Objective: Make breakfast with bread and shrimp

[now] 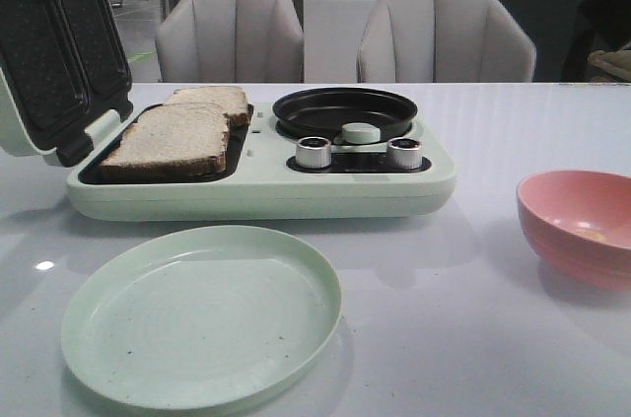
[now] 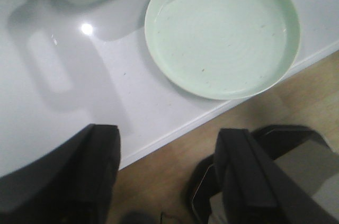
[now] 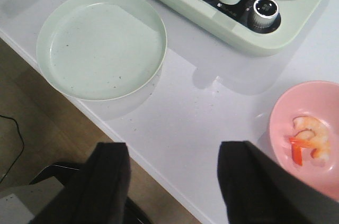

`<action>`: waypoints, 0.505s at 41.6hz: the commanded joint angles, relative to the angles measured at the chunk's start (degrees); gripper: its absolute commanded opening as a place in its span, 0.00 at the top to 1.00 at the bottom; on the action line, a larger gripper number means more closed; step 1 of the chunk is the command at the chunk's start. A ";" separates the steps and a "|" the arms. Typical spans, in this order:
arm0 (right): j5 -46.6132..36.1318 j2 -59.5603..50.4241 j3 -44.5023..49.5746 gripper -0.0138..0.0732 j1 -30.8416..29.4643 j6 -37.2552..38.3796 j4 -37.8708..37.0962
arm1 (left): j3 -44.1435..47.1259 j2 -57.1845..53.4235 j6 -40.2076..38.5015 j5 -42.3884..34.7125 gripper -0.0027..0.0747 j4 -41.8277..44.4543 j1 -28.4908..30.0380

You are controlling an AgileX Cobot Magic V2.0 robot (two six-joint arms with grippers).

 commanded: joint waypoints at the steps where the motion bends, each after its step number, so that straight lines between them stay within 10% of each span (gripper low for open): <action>1: -3.85 -0.57 -1.49 0.30 -0.08 0.23 0.00 | -4.21 5.22 -0.05 1.15 0.55 2.49 2.80; 8: -3.83 -0.57 -1.49 0.30 -0.08 0.23 0.00 | -6.26 11.11 0.62 -0.15 0.85 1.92 14.35; 21: -3.83 -0.57 -1.49 0.30 -0.08 0.23 0.00 | -11.15 15.58 12.33 -9.47 0.83 -10.18 39.12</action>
